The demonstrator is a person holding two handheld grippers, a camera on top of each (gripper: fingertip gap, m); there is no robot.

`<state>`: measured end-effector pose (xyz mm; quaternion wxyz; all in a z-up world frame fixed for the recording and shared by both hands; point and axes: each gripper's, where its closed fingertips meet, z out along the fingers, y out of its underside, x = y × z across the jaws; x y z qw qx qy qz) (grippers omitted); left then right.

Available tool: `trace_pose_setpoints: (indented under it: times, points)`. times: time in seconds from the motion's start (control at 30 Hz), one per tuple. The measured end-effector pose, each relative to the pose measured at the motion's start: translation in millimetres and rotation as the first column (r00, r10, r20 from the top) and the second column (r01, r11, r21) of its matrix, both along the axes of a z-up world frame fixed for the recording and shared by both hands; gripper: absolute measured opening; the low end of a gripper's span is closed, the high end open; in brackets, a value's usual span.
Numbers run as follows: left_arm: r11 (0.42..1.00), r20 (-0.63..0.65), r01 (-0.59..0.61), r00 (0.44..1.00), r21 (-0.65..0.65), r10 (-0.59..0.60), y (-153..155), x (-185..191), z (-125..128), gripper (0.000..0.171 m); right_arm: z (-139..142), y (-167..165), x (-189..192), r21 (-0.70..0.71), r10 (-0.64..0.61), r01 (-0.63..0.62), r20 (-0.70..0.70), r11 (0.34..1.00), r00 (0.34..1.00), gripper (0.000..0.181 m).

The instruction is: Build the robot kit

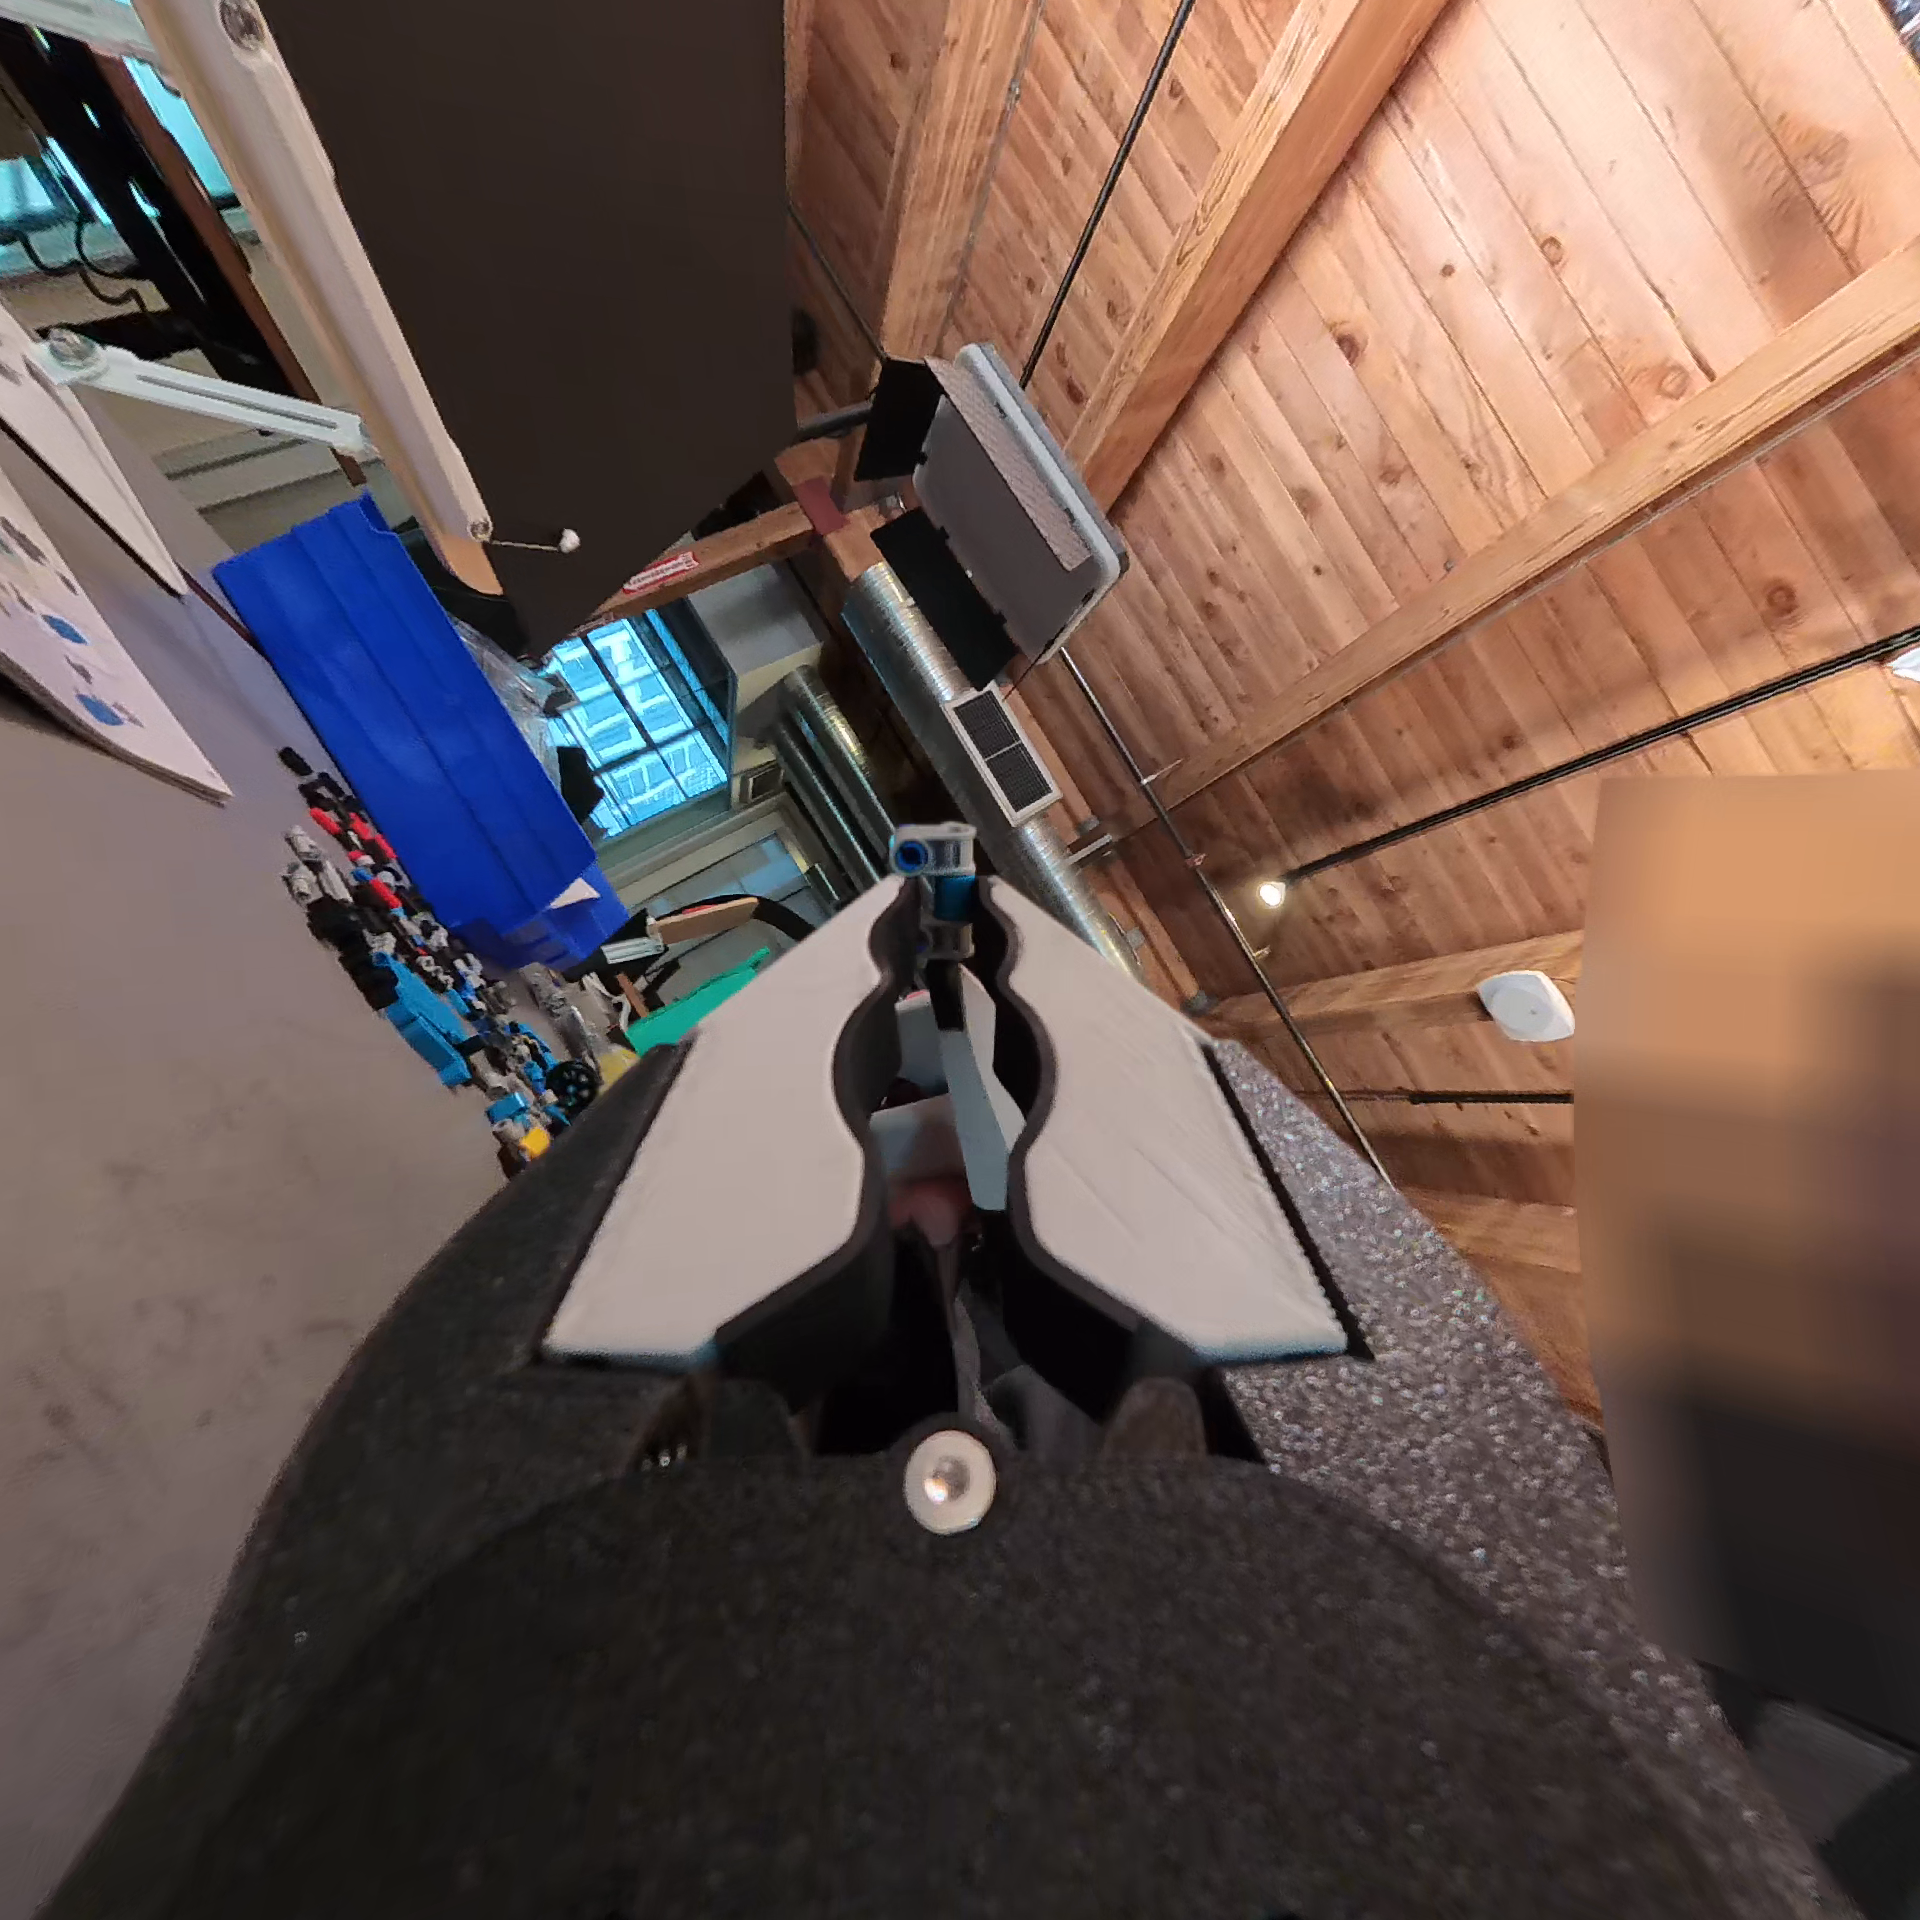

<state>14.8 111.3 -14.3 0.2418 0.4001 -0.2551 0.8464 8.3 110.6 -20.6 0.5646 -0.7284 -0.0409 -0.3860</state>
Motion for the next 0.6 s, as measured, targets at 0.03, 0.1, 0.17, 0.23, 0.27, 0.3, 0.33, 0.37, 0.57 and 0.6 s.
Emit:
trace_pose_setpoints:
  times: [0.03, 0.1, 0.17, 0.23, 0.27, 0.3, 0.33, 0.37, 0.57, 0.6]
  points:
    - [1.0, -0.003, 0.015, 1.0, -0.003, -0.015, -1, 0, -1, 0.009, 0, -1, 0, -0.003, 0.001, -0.001, -0.002, 1.0, 1.0, 0.009]
    - [1.0, -0.002, 0.019, 1.0, 0.017, -0.019, -3, 1, -2, 0.01, -1, -2, 0, -0.024, -0.003, 0.003, 0.0, 1.0, 1.0, 0.009]
    - [0.999, 0.005, 0.025, 1.0, 0.033, -0.025, -5, 0, -2, 0.011, 0, -3, 0, -0.027, 0.002, -0.002, 0.003, 1.0, 1.0, 0.008]
    - [0.998, 0.007, 0.025, 1.0, 0.049, -0.026, -7, -1, -2, 0.011, -1, -4, -2, -0.047, 0.008, -0.008, 0.007, 0.999, 1.0, 0.008]
    - [0.996, 0.02, 0.002, 1.0, 0.092, -0.004, -7, -1, -3, 0.01, -1, -4, -2, -0.047, 0.011, -0.011, 0.004, 0.999, 1.0, 0.008]
    - [0.986, 0.044, -0.049, 0.998, 0.16, 0.043, -7, 0, -3, 0.009, -3, -5, -1, -0.059, -0.005, 0.006, 0.008, 0.998, 1.0, 0.008]
    - [0.978, 0.067, -0.086, 0.995, 0.191, 0.074, -7, 0, 0, 0.008, -2, -6, 0, -0.052, -0.023, 0.024, 0.018, 0.998, 1.0, 0.008]
    - [0.977, 0.07, -0.109, 0.993, 0.183, 0.098, -6, 0, 2, 0.005, 0, -6, 1, -0.033, -0.045, 0.045, 0.009, 0.998, 0.999, 0.007]
    - [0.985, 0.005, -0.148, 0.989, 0.087, 0.148, 0, 13, -5, 0.003, -5, -3, 11, 0.025, -0.169, 0.173, -0.136, 0.985, 0.976, 0.007]
    - [0.985, -0.011, -0.155, 0.988, 0.07, 0.156, 1, 16, -7, 0.004, -7, -3, 14, 0.028, -0.182, 0.189, -0.163, 0.982, 0.97, 0.007]
